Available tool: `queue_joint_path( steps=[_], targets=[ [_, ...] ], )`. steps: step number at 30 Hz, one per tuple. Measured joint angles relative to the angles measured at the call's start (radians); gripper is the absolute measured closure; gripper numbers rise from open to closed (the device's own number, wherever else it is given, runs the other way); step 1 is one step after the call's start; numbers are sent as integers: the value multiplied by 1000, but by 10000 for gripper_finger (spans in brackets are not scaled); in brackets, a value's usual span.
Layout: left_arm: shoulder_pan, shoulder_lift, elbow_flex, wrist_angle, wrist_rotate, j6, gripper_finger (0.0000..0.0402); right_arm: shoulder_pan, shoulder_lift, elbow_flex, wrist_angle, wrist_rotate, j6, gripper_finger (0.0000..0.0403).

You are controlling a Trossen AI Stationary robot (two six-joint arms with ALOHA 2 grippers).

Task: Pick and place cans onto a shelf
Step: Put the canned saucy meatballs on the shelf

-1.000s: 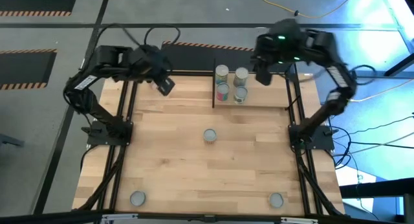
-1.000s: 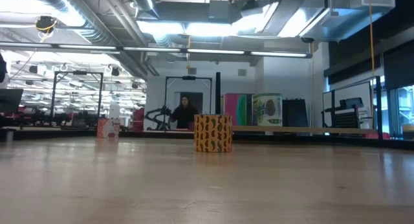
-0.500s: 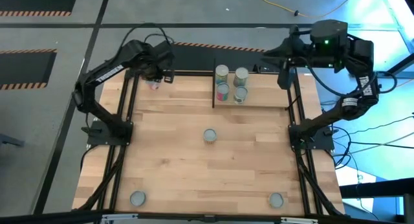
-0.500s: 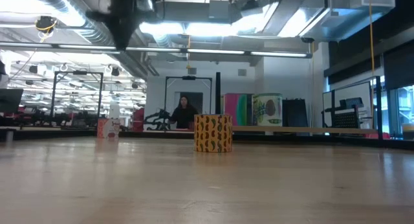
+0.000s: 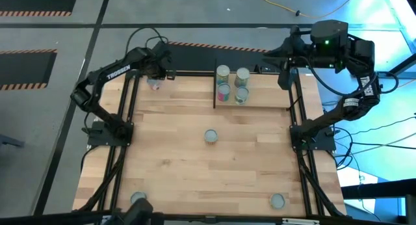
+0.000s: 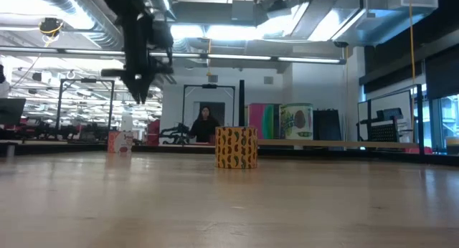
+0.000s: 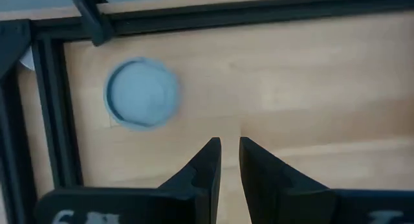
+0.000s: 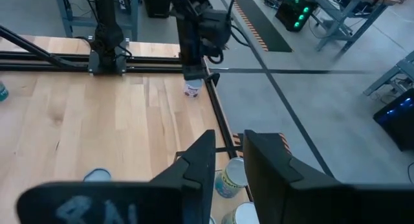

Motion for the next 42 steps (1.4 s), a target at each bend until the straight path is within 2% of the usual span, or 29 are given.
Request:
queue_joint_path(
  steps=[8, 19, 28, 42],
  targets=[
    [85, 81, -72, 26, -3, 21, 351, 0, 0, 0, 0, 3, 23, 320],
    [89, 175, -73, 94, -24, 72, 351, 0, 0, 0, 0, 3, 23, 320],
    [86, 182, -73, 111, -91, 74, 351, 0, 0, 0, 1, 3, 23, 320],
    [94, 185, -73, 111, -76, 72, 351, 0, 0, 0, 0, 3, 23, 320]
  ],
)
